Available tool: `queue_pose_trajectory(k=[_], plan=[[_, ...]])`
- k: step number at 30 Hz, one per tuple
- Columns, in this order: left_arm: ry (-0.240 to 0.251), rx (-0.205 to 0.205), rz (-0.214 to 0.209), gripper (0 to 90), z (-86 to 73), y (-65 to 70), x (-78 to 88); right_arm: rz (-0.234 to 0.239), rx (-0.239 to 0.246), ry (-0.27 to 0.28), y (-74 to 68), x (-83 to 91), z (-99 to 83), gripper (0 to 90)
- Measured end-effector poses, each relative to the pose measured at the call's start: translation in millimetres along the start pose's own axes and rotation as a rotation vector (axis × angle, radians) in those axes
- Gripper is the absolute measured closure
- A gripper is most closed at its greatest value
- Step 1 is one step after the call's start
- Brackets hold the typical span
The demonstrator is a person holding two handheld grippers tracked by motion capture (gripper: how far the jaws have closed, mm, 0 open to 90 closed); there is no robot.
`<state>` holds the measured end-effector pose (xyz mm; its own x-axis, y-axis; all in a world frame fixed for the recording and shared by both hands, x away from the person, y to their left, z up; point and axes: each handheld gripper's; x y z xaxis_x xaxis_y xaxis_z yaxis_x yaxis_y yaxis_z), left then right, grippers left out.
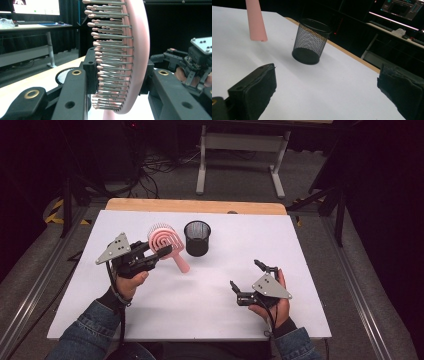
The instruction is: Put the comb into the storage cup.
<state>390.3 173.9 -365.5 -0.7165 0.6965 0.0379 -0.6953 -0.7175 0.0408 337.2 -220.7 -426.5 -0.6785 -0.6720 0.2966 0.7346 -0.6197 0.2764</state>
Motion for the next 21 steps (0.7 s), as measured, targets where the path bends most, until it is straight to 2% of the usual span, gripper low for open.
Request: queue_pose_trajectory(k=[5, 6, 11, 17, 21], plan=[[0.018, 0.007, 0.022, 63.6, 3.8, -3.8, 1.6, -0.022, -0.011, -0.013, 3.6, 6.7, -6.0, 2.7], [0.017, 0.003, 0.024, 63.7, 4.7, -4.6, 0.5, -0.026, -0.026, -0.014, 5.9, 9.7, -8.1, 2.6], [0.022, -0.011, 0.039, 63.6, 9.1, -6.4, -0.7, -0.041, -0.037, -0.020, 8.8, 15.5, -12.6, 2.7], [0.040, -0.036, 0.065, 63.6, 23.8, -12.5, -2.0, -0.049, -0.042, -0.039, 9.6, 15.6, -16.7, 3.4], [0.057, -0.052, 0.087, 63.6, 39.9, -17.6, -8.7, -0.048, -0.037, -0.040, 8.5, 14.5, -16.3, 3.4]])
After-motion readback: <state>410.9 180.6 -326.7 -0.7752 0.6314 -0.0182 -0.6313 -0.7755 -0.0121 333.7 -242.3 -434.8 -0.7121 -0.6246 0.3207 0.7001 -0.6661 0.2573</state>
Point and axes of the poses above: each handheld gripper's, and its own axes: x roughly backward along the jaws, z roughly out of its top, y roughly to its right, and after that the axes turned 14 degrees about z, right-handed
